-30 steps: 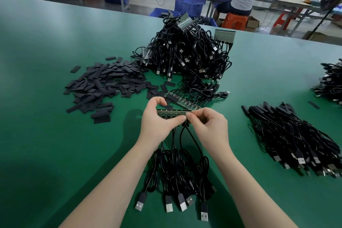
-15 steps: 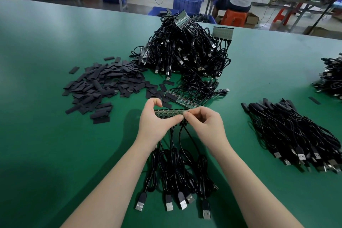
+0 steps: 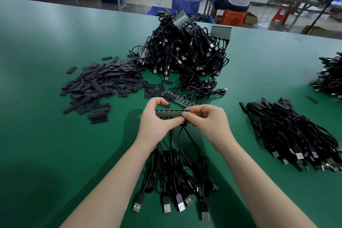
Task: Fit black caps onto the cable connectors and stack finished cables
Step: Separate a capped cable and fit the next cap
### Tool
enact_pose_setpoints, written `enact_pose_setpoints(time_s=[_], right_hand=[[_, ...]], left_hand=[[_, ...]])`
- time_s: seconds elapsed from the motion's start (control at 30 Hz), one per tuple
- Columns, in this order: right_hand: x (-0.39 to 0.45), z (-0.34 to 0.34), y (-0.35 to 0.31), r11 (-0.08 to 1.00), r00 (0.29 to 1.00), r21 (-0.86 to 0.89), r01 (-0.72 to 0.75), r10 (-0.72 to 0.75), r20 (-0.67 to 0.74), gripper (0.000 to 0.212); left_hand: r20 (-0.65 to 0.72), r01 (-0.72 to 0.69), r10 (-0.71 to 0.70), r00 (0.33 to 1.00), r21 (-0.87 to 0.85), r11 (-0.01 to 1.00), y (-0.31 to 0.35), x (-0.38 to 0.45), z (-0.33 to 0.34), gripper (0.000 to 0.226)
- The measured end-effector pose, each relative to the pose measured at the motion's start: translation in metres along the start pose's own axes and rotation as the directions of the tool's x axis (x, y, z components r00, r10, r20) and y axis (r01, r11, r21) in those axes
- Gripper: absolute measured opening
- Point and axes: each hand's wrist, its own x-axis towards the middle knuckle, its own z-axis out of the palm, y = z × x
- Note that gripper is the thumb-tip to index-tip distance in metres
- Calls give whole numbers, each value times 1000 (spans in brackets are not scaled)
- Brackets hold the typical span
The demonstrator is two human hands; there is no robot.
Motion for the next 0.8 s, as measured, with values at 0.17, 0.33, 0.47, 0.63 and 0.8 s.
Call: enact_pose_setpoints(time_s=[0.17, 0.33, 0.47, 0.63, 0.8], right_hand=[[-1, 5, -2, 996, 998, -69, 48, -50, -30, 17], [-7, 14, 2, 993, 988, -82, 89, -98, -119, 22], [-9, 20, 5, 990, 980, -97, 104, -118, -160, 22], [-12, 2, 9, 999, 958, 32, -25, 33, -286, 8], [-22, -42, -8, 963, 781, 163, 213, -67, -621, 9]], left_hand=[[-27, 7, -8, 1000, -26, 1000, -2, 0, 2, 49], [-57, 15, -14, 998, 8, 1000, -2, 1, 7, 48], [-63, 15, -12, 998, 43, 999, -4, 3, 6, 45], [-58, 53, -52, 997, 28, 998, -6, 4, 2, 53], [-26, 16, -14, 1000, 107, 994, -5, 4, 2, 55]])
